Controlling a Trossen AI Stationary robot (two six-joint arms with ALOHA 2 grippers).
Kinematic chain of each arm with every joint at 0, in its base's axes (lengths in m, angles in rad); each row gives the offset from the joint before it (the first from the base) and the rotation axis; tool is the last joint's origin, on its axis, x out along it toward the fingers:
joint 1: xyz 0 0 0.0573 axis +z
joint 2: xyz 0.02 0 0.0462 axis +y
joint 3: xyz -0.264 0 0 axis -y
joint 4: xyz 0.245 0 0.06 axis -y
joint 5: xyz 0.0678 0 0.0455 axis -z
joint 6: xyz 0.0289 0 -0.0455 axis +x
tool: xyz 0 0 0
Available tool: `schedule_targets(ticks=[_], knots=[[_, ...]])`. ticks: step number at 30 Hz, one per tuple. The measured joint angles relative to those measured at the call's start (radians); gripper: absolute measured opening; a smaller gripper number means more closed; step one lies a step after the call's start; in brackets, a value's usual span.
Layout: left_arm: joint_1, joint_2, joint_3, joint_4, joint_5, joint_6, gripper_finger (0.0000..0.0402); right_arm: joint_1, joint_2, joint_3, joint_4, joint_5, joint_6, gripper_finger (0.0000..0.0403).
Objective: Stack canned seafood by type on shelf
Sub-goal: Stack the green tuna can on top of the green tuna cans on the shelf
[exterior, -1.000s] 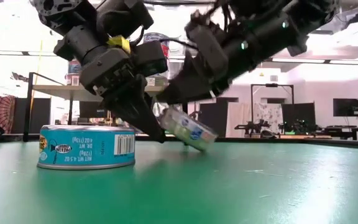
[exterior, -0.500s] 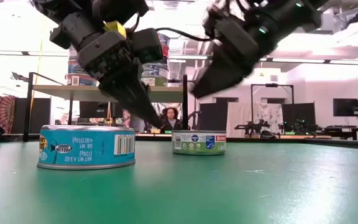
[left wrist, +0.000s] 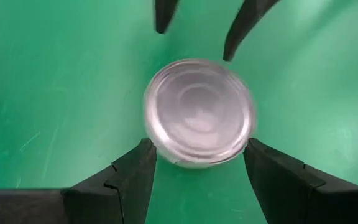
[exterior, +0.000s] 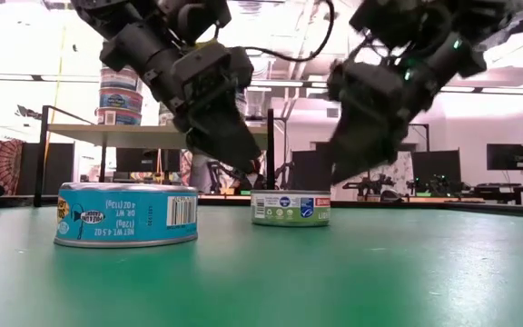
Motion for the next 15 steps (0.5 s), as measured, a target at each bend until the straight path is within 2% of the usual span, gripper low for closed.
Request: schedule_targets(ticks=[6,15], knots=[[0.006,0.001,0.001,-0.013,0.040,-0.013,0.0233,-0.025,0.078,0.000,0.022,-0.028,0.066,0.0290],[0.004,-0.002,0.002,-0.042,0.114,-0.016,0.0233,-0.045,0.073,0.000,-0.053,-0.028,0.066,0.0290]])
